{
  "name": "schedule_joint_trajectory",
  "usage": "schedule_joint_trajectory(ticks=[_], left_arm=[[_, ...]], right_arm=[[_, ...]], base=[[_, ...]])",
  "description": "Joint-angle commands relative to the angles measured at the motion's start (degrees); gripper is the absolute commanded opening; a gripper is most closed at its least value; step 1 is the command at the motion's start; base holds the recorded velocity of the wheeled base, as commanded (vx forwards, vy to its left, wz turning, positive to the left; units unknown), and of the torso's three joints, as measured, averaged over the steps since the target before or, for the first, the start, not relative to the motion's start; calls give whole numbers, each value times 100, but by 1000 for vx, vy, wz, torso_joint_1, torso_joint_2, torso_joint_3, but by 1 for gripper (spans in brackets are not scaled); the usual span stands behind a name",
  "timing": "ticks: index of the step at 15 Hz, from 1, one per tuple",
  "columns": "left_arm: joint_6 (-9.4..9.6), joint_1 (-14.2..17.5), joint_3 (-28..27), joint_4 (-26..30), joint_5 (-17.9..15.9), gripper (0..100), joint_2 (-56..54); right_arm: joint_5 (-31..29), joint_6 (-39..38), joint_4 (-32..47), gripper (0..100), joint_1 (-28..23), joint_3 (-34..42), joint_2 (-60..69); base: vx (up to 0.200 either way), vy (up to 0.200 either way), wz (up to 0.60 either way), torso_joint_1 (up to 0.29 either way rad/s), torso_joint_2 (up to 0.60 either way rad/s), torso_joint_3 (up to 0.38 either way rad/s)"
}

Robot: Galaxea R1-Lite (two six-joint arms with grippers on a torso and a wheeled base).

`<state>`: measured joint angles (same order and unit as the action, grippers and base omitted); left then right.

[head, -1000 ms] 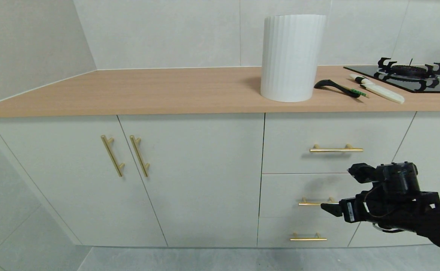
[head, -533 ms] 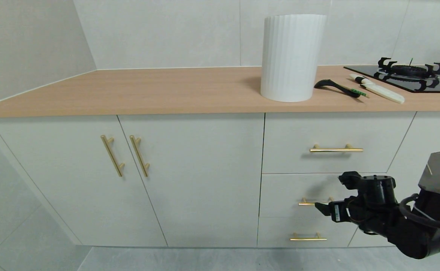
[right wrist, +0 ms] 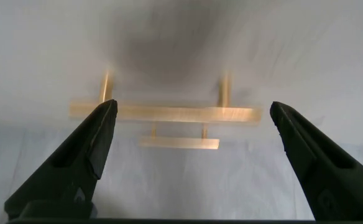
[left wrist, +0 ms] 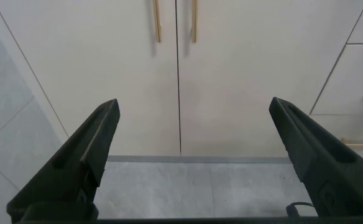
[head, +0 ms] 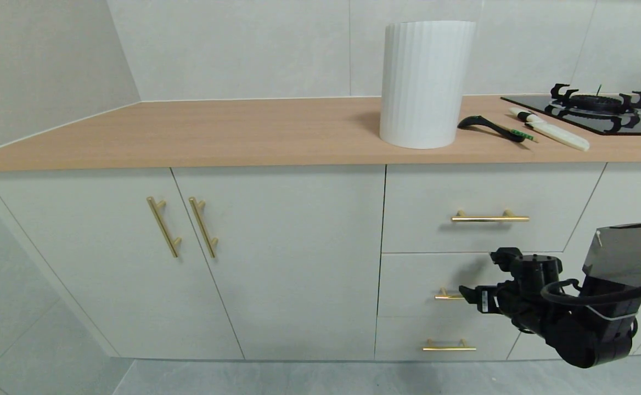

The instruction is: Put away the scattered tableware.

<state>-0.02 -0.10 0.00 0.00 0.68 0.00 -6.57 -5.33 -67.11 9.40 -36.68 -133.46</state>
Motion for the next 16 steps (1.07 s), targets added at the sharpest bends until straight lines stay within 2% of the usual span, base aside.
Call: schedule_joint_trajectory(ticks=[1, 11, 16], left_arm=[[2, 1, 0, 0, 2, 100, 9], [2, 1, 0, 0, 2, 100, 9], [2, 1, 0, 0, 2, 100, 9]], right_arm=[[-99, 14, -145, 100, -17, -67, -198], [-310, 32, -188, 100, -26, -401, -734], [-310, 58, -232, 100, -17, -313, -795]], base=[[0, 0, 0, 0, 0, 0], [0, 0, 0, 0, 0, 0], [0, 0, 0, 0, 0, 0]])
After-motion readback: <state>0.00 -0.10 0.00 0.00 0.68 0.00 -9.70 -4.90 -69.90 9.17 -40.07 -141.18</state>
